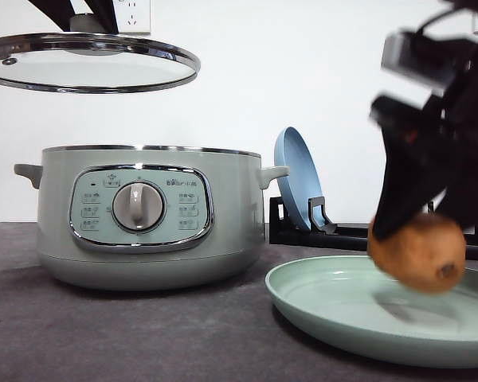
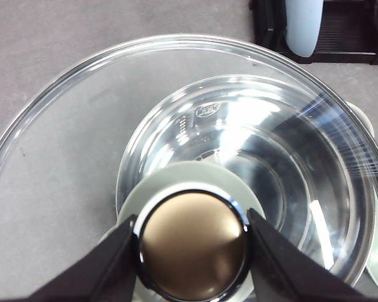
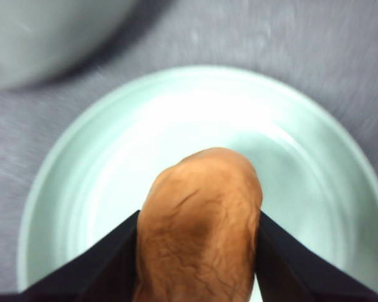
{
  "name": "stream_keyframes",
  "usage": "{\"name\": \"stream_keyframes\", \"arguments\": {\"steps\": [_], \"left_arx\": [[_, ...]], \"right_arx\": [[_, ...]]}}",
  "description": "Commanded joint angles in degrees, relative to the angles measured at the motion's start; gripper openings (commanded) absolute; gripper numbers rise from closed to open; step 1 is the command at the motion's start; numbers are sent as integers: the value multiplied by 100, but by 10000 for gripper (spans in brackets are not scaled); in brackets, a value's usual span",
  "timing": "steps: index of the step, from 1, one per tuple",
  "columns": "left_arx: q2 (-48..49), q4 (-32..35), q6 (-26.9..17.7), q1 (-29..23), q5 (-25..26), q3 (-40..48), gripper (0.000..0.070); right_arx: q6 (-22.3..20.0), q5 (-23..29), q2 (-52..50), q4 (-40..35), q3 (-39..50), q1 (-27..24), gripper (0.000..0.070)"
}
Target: Transfer potato from steamer to green plate
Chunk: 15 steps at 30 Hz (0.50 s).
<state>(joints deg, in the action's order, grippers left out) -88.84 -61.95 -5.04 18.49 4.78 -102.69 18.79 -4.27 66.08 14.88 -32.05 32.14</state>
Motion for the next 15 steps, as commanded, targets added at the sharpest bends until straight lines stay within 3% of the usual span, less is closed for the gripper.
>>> {"name": "stream_keyframes", "arguments": {"steps": [1,7,15], "left_arx": [[76,173,-11,48,35,-269,2],[76,162,-9,153,37,-269,2],[76,100,-5,427,170,-268,2]], "right_arx": [[122,24,164,-196,-17,39,158],[120,22,557,-285,-16,39,174],[155,-12,786,-264,-19,39,429]]}}
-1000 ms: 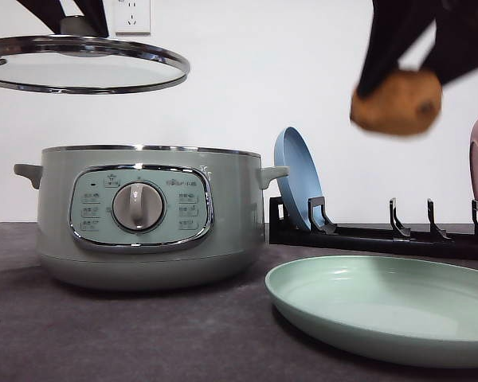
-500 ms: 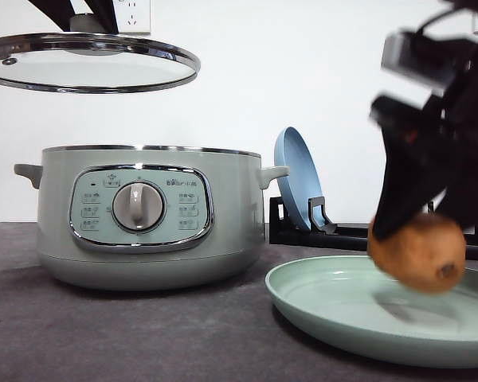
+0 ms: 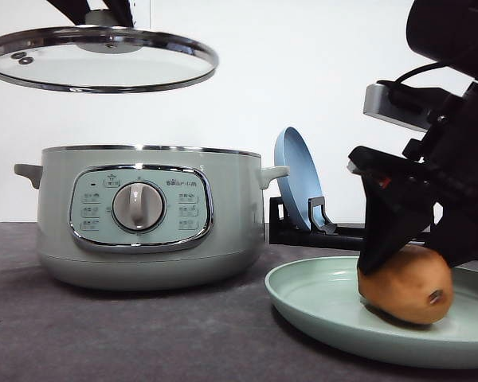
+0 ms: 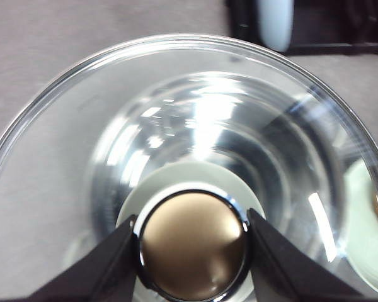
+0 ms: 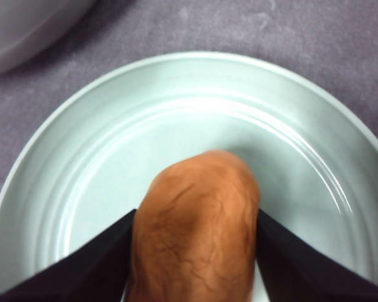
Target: Transfer potato from steamer to green plate
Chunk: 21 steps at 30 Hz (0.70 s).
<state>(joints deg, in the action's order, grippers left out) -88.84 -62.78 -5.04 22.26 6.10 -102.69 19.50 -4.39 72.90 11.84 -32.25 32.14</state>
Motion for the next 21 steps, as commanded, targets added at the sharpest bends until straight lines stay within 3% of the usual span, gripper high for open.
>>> {"name": "stream_keyframes", "arguments": {"steps": [1,6,21], "left_arx": [[74,176,-6,79,38,-267,2],[6,141,-7,198,38,-267,2],[-627,354,-15,326,34,-267,2]], "right_arx": [[90,1,93,37,-2,39,462],[88,45,-61,79,-105,28,567],[-95,187,-1404,1017,-1039,28,568]]}}
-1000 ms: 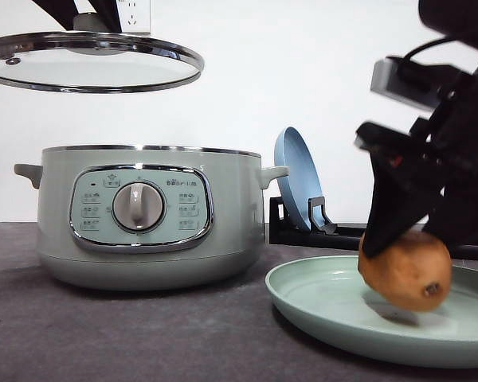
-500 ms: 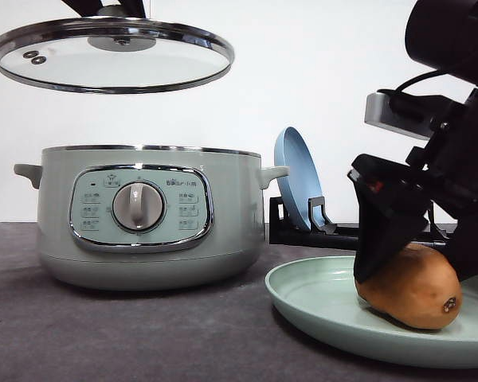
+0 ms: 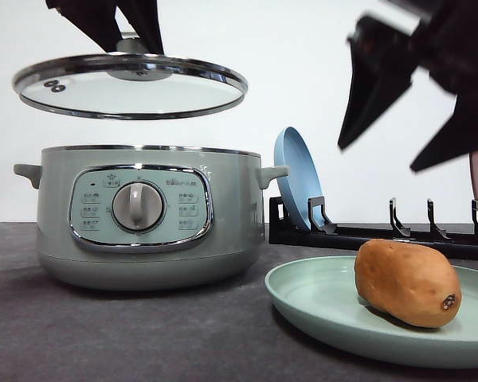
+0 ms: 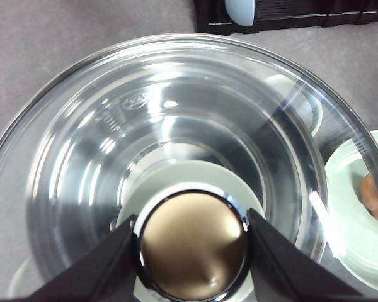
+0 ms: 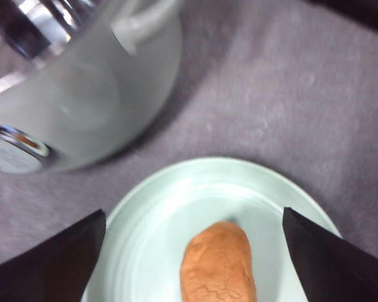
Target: Transfer potato from steamer to green plate
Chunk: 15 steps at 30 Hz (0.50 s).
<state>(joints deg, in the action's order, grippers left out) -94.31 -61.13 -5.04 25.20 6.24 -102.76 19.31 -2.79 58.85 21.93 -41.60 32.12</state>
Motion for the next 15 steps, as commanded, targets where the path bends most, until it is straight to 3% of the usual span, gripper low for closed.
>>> {"name": "stream_keyframes", "arguments": {"steps": [1,15], "left_arx": [[-128,232,-15,34,20,-260,2],[-623,455,-31,34,20,-260,2]], "right_arx": [[-88,28,-69,63,-160,30,567],[-136,30,-845,303,-320,30,567]]}}
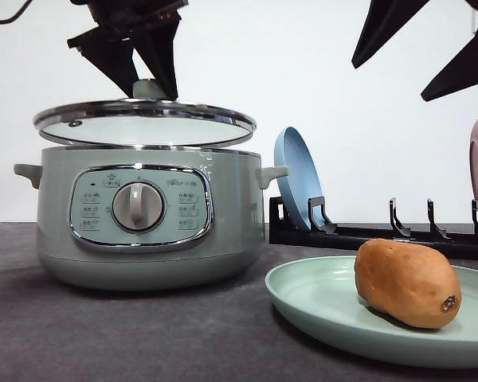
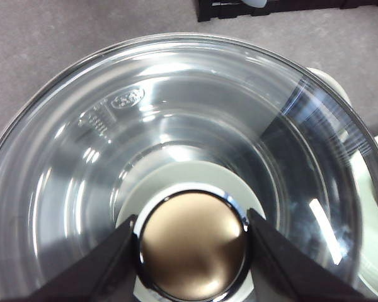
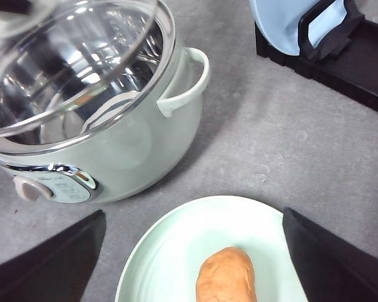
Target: Transfer potato from steamer to green plate
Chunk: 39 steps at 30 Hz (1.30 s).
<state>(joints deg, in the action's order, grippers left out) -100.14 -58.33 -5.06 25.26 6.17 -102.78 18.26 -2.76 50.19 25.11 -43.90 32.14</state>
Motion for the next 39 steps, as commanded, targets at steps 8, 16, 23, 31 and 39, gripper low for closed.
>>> {"name": "stream_keyframes", "arguments": {"steps": [8,16,23,31,39], "left_arx": [[-145,202,-28,28,26,-258,2],[-268,174,-28,49,26,-258,2],[-316,177,-28,66,26,-258,2],[-414,121,-32,66,24,-258,2],[-714,37,-44,104,23,-258,2]], "right_arx": [[-32,74,16,9,-90,28,567],[-70,160,16,10,-90,28,567],[-72,173,16,10,-90,28,567],[-71,169,16,10,-90,28,567],[-70,133,16,10,-90,28,567]]}}
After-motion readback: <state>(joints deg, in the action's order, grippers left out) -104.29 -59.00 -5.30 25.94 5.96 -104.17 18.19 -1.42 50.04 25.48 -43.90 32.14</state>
